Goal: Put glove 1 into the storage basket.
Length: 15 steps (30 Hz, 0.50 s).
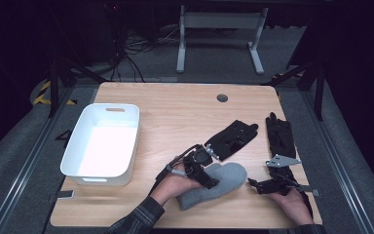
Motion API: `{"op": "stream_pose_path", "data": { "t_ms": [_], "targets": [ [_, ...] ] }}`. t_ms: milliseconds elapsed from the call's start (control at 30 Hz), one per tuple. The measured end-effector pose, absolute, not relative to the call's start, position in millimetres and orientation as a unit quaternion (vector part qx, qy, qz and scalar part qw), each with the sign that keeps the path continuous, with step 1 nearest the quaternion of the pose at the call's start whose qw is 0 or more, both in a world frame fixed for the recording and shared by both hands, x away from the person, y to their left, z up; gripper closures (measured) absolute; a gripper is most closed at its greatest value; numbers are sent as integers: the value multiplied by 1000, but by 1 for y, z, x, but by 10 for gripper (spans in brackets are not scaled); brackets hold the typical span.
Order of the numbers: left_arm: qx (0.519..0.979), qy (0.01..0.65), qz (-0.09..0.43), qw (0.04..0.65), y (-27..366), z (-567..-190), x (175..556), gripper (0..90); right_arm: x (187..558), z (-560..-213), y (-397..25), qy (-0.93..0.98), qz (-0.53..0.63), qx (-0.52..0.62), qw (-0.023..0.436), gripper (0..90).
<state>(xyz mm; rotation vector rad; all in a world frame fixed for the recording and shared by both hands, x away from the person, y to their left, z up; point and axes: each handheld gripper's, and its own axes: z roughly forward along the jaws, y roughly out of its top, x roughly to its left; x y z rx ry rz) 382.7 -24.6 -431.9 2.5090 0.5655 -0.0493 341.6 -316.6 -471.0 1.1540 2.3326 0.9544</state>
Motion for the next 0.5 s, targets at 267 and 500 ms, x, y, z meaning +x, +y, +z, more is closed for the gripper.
{"op": "stream_pose_path", "data": {
  "t_ms": [267, 500],
  "targets": [
    [944, 200, -47, 257, -28, -440, 384, 200, 342, -471, -317, 827, 339, 409, 184, 3],
    [944, 194, -79, 257, -28, -442, 387, 320, 342, -471, -316, 827, 339, 409, 184, 4]
  ]
}}
